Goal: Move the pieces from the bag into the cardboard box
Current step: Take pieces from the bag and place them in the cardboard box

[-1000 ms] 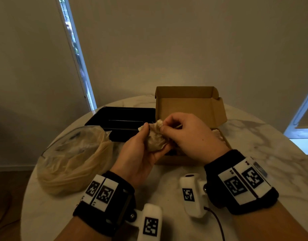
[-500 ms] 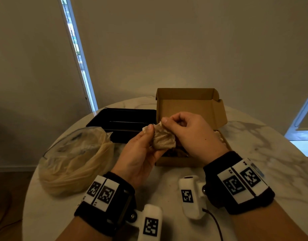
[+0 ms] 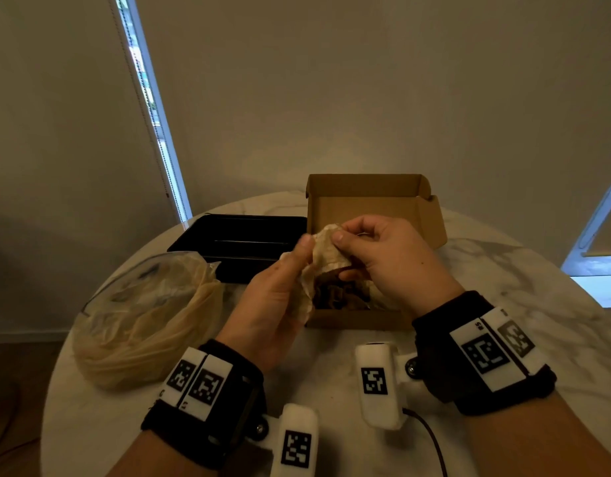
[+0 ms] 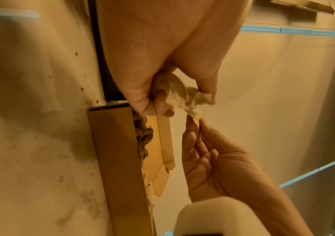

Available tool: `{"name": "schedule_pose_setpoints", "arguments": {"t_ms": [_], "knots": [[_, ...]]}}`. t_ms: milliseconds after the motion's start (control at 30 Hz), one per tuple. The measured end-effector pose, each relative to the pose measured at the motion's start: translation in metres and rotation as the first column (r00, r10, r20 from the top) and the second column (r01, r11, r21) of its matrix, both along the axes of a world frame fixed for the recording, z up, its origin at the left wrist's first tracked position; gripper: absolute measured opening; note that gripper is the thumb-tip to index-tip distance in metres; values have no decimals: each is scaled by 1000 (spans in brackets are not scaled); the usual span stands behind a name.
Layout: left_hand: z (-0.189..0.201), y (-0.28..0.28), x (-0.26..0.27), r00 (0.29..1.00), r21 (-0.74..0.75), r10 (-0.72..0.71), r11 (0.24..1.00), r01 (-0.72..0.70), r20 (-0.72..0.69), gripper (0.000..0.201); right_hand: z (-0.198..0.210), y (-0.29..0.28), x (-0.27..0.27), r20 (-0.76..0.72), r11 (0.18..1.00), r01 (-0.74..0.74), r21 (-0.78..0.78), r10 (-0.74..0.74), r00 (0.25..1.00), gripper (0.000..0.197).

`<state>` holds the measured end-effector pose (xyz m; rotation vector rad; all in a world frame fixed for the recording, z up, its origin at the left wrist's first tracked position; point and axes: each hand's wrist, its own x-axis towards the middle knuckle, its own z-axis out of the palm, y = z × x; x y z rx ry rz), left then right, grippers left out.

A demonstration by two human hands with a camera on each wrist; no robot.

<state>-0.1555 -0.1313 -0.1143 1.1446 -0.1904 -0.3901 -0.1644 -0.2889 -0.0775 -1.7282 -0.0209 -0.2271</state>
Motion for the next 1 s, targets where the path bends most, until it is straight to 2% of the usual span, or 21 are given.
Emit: {"name": "schedule_pose_setpoints", "arguments": {"t_ms": [100,200,233,400,533,633,800,900,1000], "knots": [[-2,-1,2,997,-10,80,997,-80,6,36,2,-1,-3,-15,996,-40,-83,38,999,9],[-2,-3,2,994,-9,105,994,-105,21,32,3,-7,-3,11,965,11,-261,-9,1000,8],[-2,-3,2,994,-14,110,994,-110,17,31,3,-11,-2,12,960,42,-277,-40,999,9],[-5,5,8,973,-45,232,972,-232,-10,15,2,-44,-2,-51,949,243,-202,-258,965,9],[-18,13,21,938,92,346,935,-342,-28,18,-3,-54,9,-164,937,291,-194,-323,932,10],[-24,12,24,945,209,321,929,-304,-53,17,-4,-54,28,-232,923,299,-244,-354,906,11],[-31,10,25,958,271,276,931,-245,-79,23,-5,-58,55,-276,840,259,-477,-423,863,9],[-32,10,25,959,268,270,933,-239,-85,23,-7,-51,64,-361,716,117,-688,-477,801,15],[-31,9,24,960,248,266,939,-237,-92,24,1,-39,56,-380,633,29,-774,-500,778,20]]}}
